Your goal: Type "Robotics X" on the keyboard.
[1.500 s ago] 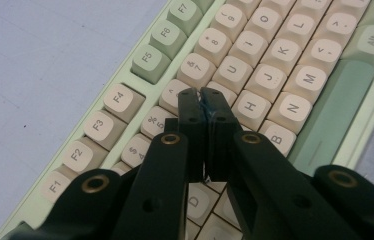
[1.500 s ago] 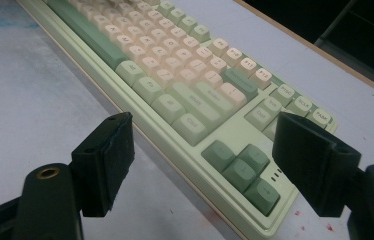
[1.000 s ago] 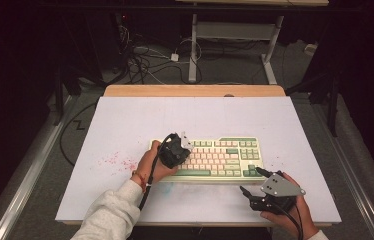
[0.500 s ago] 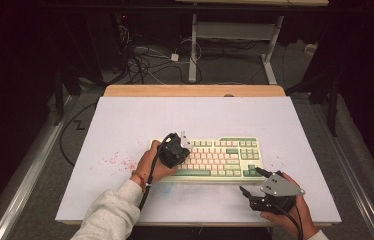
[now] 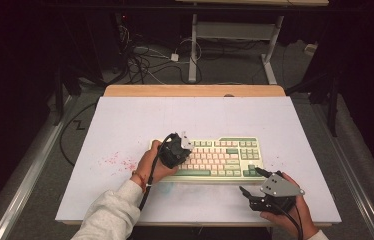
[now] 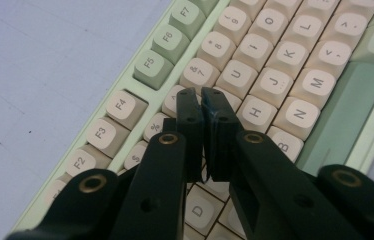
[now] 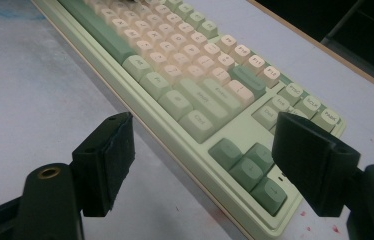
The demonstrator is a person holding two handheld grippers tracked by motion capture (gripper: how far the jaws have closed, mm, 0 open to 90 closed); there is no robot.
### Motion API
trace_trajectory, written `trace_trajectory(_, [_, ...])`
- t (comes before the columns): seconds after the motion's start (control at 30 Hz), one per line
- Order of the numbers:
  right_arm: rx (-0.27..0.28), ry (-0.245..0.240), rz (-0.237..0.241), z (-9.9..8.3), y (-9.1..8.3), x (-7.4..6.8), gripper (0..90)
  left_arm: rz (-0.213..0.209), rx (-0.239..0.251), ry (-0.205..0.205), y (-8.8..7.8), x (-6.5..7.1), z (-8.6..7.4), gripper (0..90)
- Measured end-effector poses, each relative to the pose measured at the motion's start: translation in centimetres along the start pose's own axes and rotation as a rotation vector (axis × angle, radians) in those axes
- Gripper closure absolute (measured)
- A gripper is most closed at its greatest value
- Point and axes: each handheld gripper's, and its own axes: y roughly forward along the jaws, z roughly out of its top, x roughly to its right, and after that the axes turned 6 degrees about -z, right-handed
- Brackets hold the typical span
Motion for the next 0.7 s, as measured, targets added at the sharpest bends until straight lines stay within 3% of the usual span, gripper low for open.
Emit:
trace_trajectory(0.27, [0.0,0.0,0.0,0.0,-0.1,0.0,25.2,0.007,0.046,0.009,-0.9,0.1,-0.1,79.3])
trace_trajectory(0.33, [-0.003,-0.005,-0.002,0.0,0.0,0.1,25.2,0.008,0.055,0.008,-1.2,0.0,-0.3,72.3])
trace_trajectory(0.4, [-0.001,-0.003,-0.003,0.0,-0.1,0.1,25.2,0.006,0.065,0.008,-1.4,0.0,-0.4,72.3])
trace_trajectory(0.5, [0.003,0.003,-0.007,0.0,-0.2,0.3,25.3,0.016,0.09,0.008,-1.8,0.0,-0.7,65.8])
trace_trajectory(0.57, [-0.001,0.003,-0.01,0.0,-0.2,0.3,25.3,0.026,0.1,0.01,-2.0,0.0,-0.9,56.2])
trace_trajectory(0.7, [-0.003,0.001,-0.009,0.0,-0.2,0.3,25.4,0.073,0.146,0.019,-2.7,0.5,-1.3,43.1])
